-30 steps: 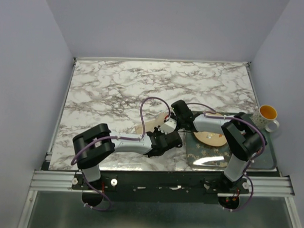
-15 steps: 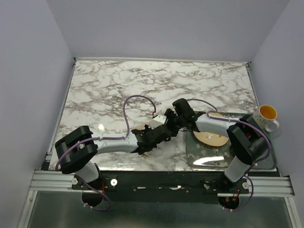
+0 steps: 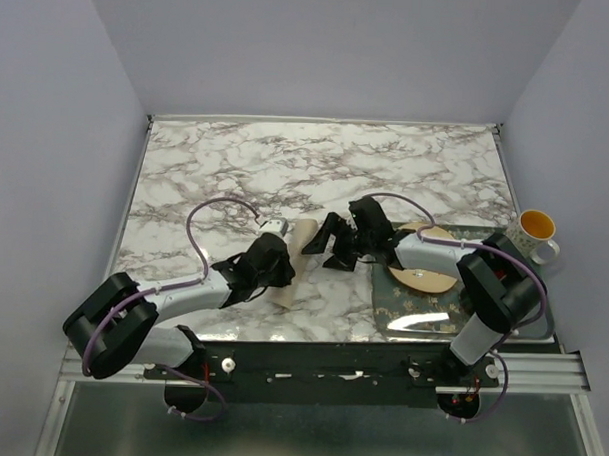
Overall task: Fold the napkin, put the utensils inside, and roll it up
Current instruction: Roll the napkin with the utensil
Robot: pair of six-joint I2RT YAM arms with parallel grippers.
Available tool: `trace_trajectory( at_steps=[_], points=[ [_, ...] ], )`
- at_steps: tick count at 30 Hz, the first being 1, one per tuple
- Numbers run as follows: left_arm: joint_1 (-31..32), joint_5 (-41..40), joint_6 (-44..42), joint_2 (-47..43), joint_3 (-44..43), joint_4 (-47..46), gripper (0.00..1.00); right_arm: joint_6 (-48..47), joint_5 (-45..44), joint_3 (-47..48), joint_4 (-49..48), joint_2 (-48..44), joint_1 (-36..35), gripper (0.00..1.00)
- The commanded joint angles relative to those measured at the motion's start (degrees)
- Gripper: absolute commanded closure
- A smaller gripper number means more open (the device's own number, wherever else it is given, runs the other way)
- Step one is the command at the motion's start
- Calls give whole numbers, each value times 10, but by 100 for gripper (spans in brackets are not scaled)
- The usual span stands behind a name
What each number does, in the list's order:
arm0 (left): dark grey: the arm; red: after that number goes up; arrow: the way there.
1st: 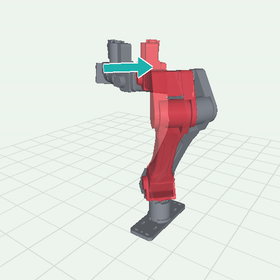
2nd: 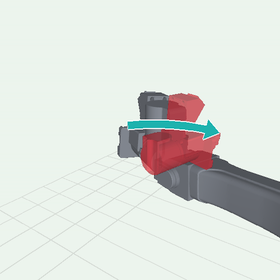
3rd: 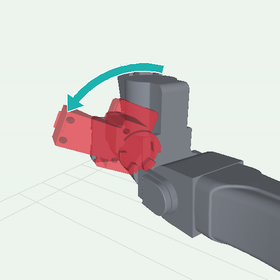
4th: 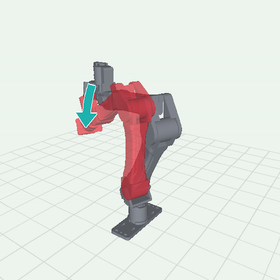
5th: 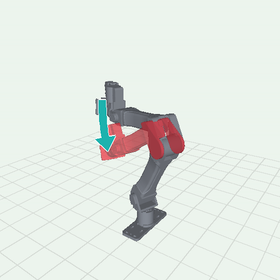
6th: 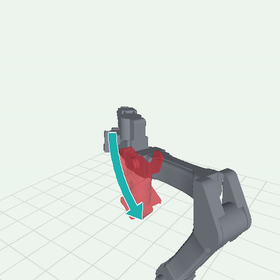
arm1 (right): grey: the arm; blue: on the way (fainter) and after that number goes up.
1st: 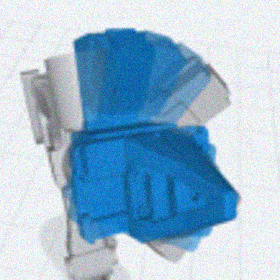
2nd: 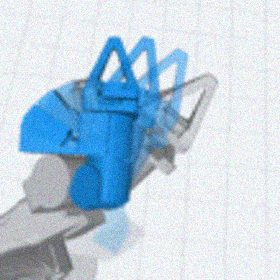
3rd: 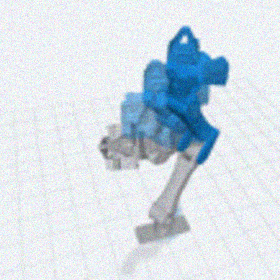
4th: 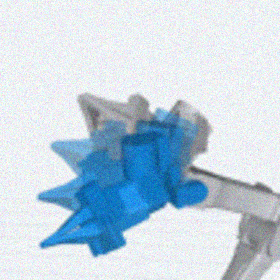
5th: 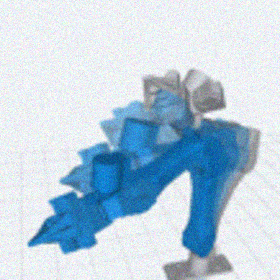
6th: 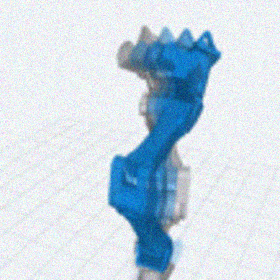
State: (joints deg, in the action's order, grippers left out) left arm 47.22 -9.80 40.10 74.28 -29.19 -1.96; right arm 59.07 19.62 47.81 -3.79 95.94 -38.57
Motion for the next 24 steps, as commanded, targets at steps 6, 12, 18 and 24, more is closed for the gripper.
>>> trace_trajectory(
  at_steps=[6,12,18,24],
  points=[
    [-71,161,67,-26,90,-170,99,15,51,-18,-113,45,1,11],
    [-94,192,89,-41,116,-211,99,25,53,-10,-119,71,-8,11],
    [-119,241,111,-33,135,-257,99,36,62,-8,-136,87,-13,12],
    [-147,278,142,-13,155,-322,99,47,61,-10,-147,98,-20,14]
  ],
)
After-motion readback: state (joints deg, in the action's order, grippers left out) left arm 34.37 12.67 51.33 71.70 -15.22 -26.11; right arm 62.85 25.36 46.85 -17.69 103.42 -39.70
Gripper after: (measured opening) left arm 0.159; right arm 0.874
